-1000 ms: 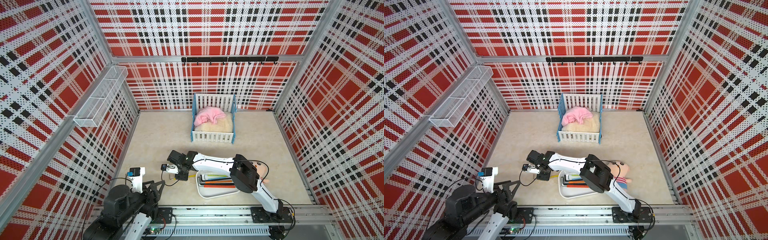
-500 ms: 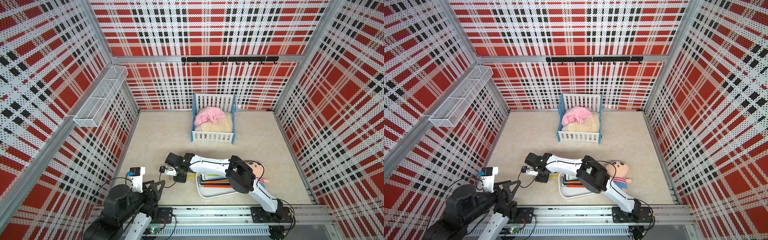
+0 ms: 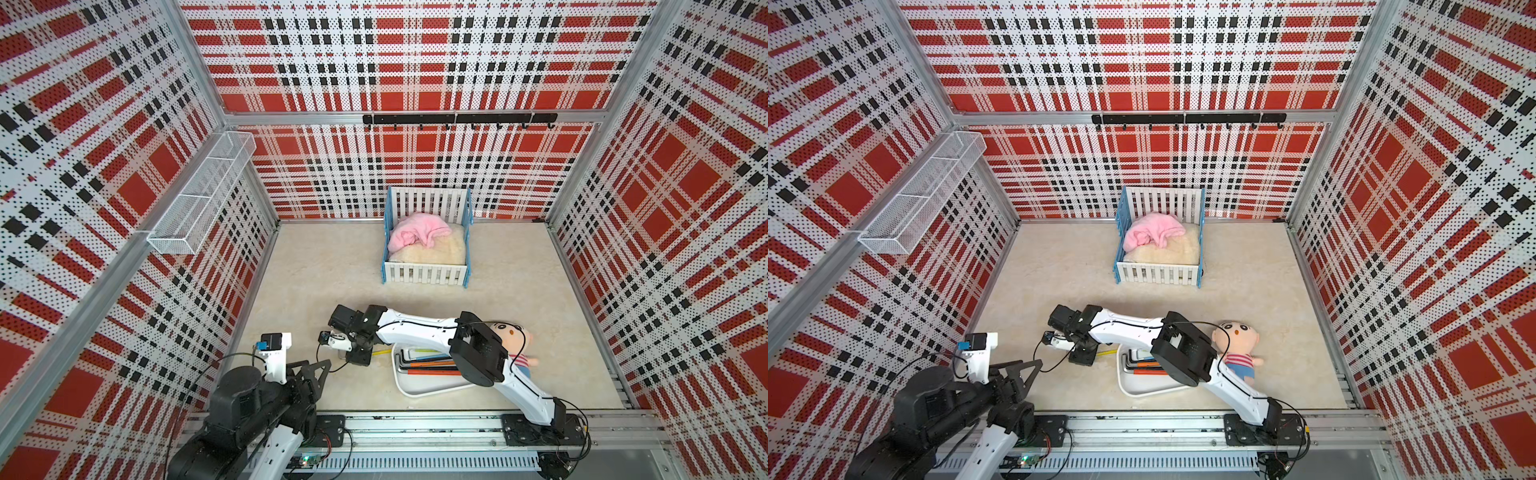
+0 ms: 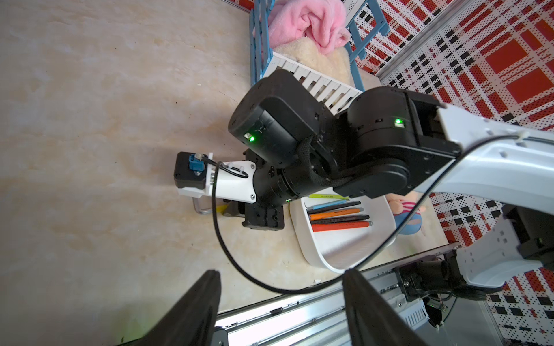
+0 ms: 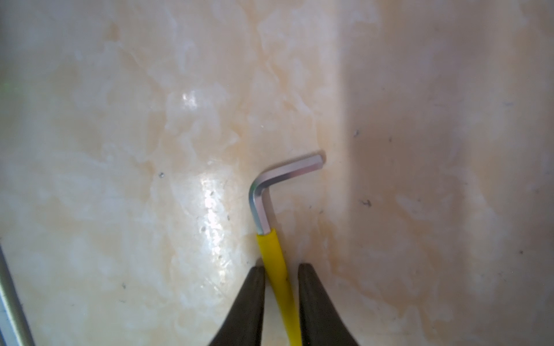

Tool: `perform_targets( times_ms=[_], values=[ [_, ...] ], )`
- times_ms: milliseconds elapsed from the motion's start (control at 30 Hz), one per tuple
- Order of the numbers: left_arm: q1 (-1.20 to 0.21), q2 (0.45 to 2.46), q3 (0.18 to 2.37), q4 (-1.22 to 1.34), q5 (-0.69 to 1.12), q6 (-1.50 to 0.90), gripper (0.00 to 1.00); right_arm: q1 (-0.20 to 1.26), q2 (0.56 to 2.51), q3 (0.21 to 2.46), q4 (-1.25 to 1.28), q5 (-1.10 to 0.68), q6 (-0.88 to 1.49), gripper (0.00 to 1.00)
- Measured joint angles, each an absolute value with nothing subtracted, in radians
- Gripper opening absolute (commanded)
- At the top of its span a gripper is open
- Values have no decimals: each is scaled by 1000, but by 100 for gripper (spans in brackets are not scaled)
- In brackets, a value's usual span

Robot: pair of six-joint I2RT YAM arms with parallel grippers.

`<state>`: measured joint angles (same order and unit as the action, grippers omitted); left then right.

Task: Put the hex key on the desktop into the storage box
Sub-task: Pick up the Allen key from the center of the board.

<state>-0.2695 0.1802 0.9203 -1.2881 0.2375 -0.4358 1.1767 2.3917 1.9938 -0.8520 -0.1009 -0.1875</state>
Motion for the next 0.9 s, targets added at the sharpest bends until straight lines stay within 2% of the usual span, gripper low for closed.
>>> perform_targets(
  times_ms=[267, 467, 900],
  values=[
    [-270, 186, 920, -1287, 241, -432, 69, 1166, 2399, 2005, -859, -99, -188, 18],
    [-270, 197, 920, -1287, 241, -425, 70, 1164, 2401, 2007, -844, -74, -223, 0],
    [-269, 198, 919, -1279, 240, -423, 70, 1155, 2422, 2039, -784, 73, -257, 0]
  ],
)
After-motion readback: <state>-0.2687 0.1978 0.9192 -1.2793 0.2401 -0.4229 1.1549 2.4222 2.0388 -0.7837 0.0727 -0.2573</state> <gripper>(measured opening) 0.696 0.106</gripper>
